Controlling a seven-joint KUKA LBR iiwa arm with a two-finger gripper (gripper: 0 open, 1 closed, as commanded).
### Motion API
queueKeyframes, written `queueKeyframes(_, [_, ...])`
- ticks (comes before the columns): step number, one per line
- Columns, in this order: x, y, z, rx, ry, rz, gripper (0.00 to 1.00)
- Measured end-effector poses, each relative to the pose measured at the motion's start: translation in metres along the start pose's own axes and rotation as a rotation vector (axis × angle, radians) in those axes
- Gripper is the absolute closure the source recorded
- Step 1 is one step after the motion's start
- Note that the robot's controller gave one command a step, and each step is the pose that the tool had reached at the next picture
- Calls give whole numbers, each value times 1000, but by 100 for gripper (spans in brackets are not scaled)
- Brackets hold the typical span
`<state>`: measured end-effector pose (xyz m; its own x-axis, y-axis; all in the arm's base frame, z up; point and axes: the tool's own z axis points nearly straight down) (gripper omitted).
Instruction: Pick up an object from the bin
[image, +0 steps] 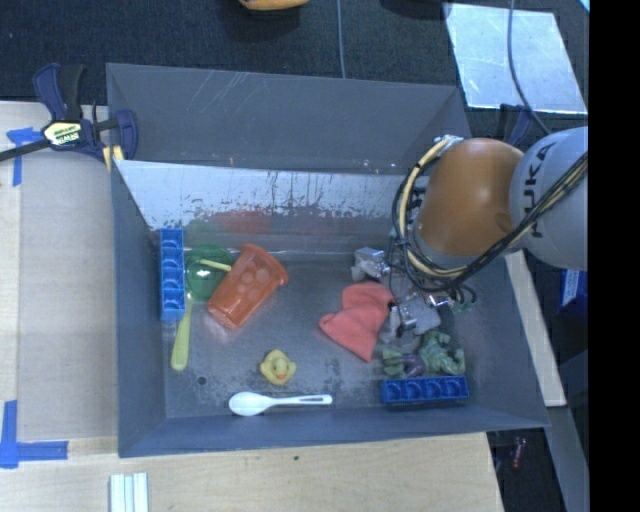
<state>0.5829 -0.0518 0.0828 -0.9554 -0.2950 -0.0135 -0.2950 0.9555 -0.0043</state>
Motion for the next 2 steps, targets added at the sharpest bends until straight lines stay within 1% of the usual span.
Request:
queueKeyframes(1, [21,-4,10,-2,2,-630,100])
queueKeyframes(2, [23,-5,11,-1,1,-643,100])
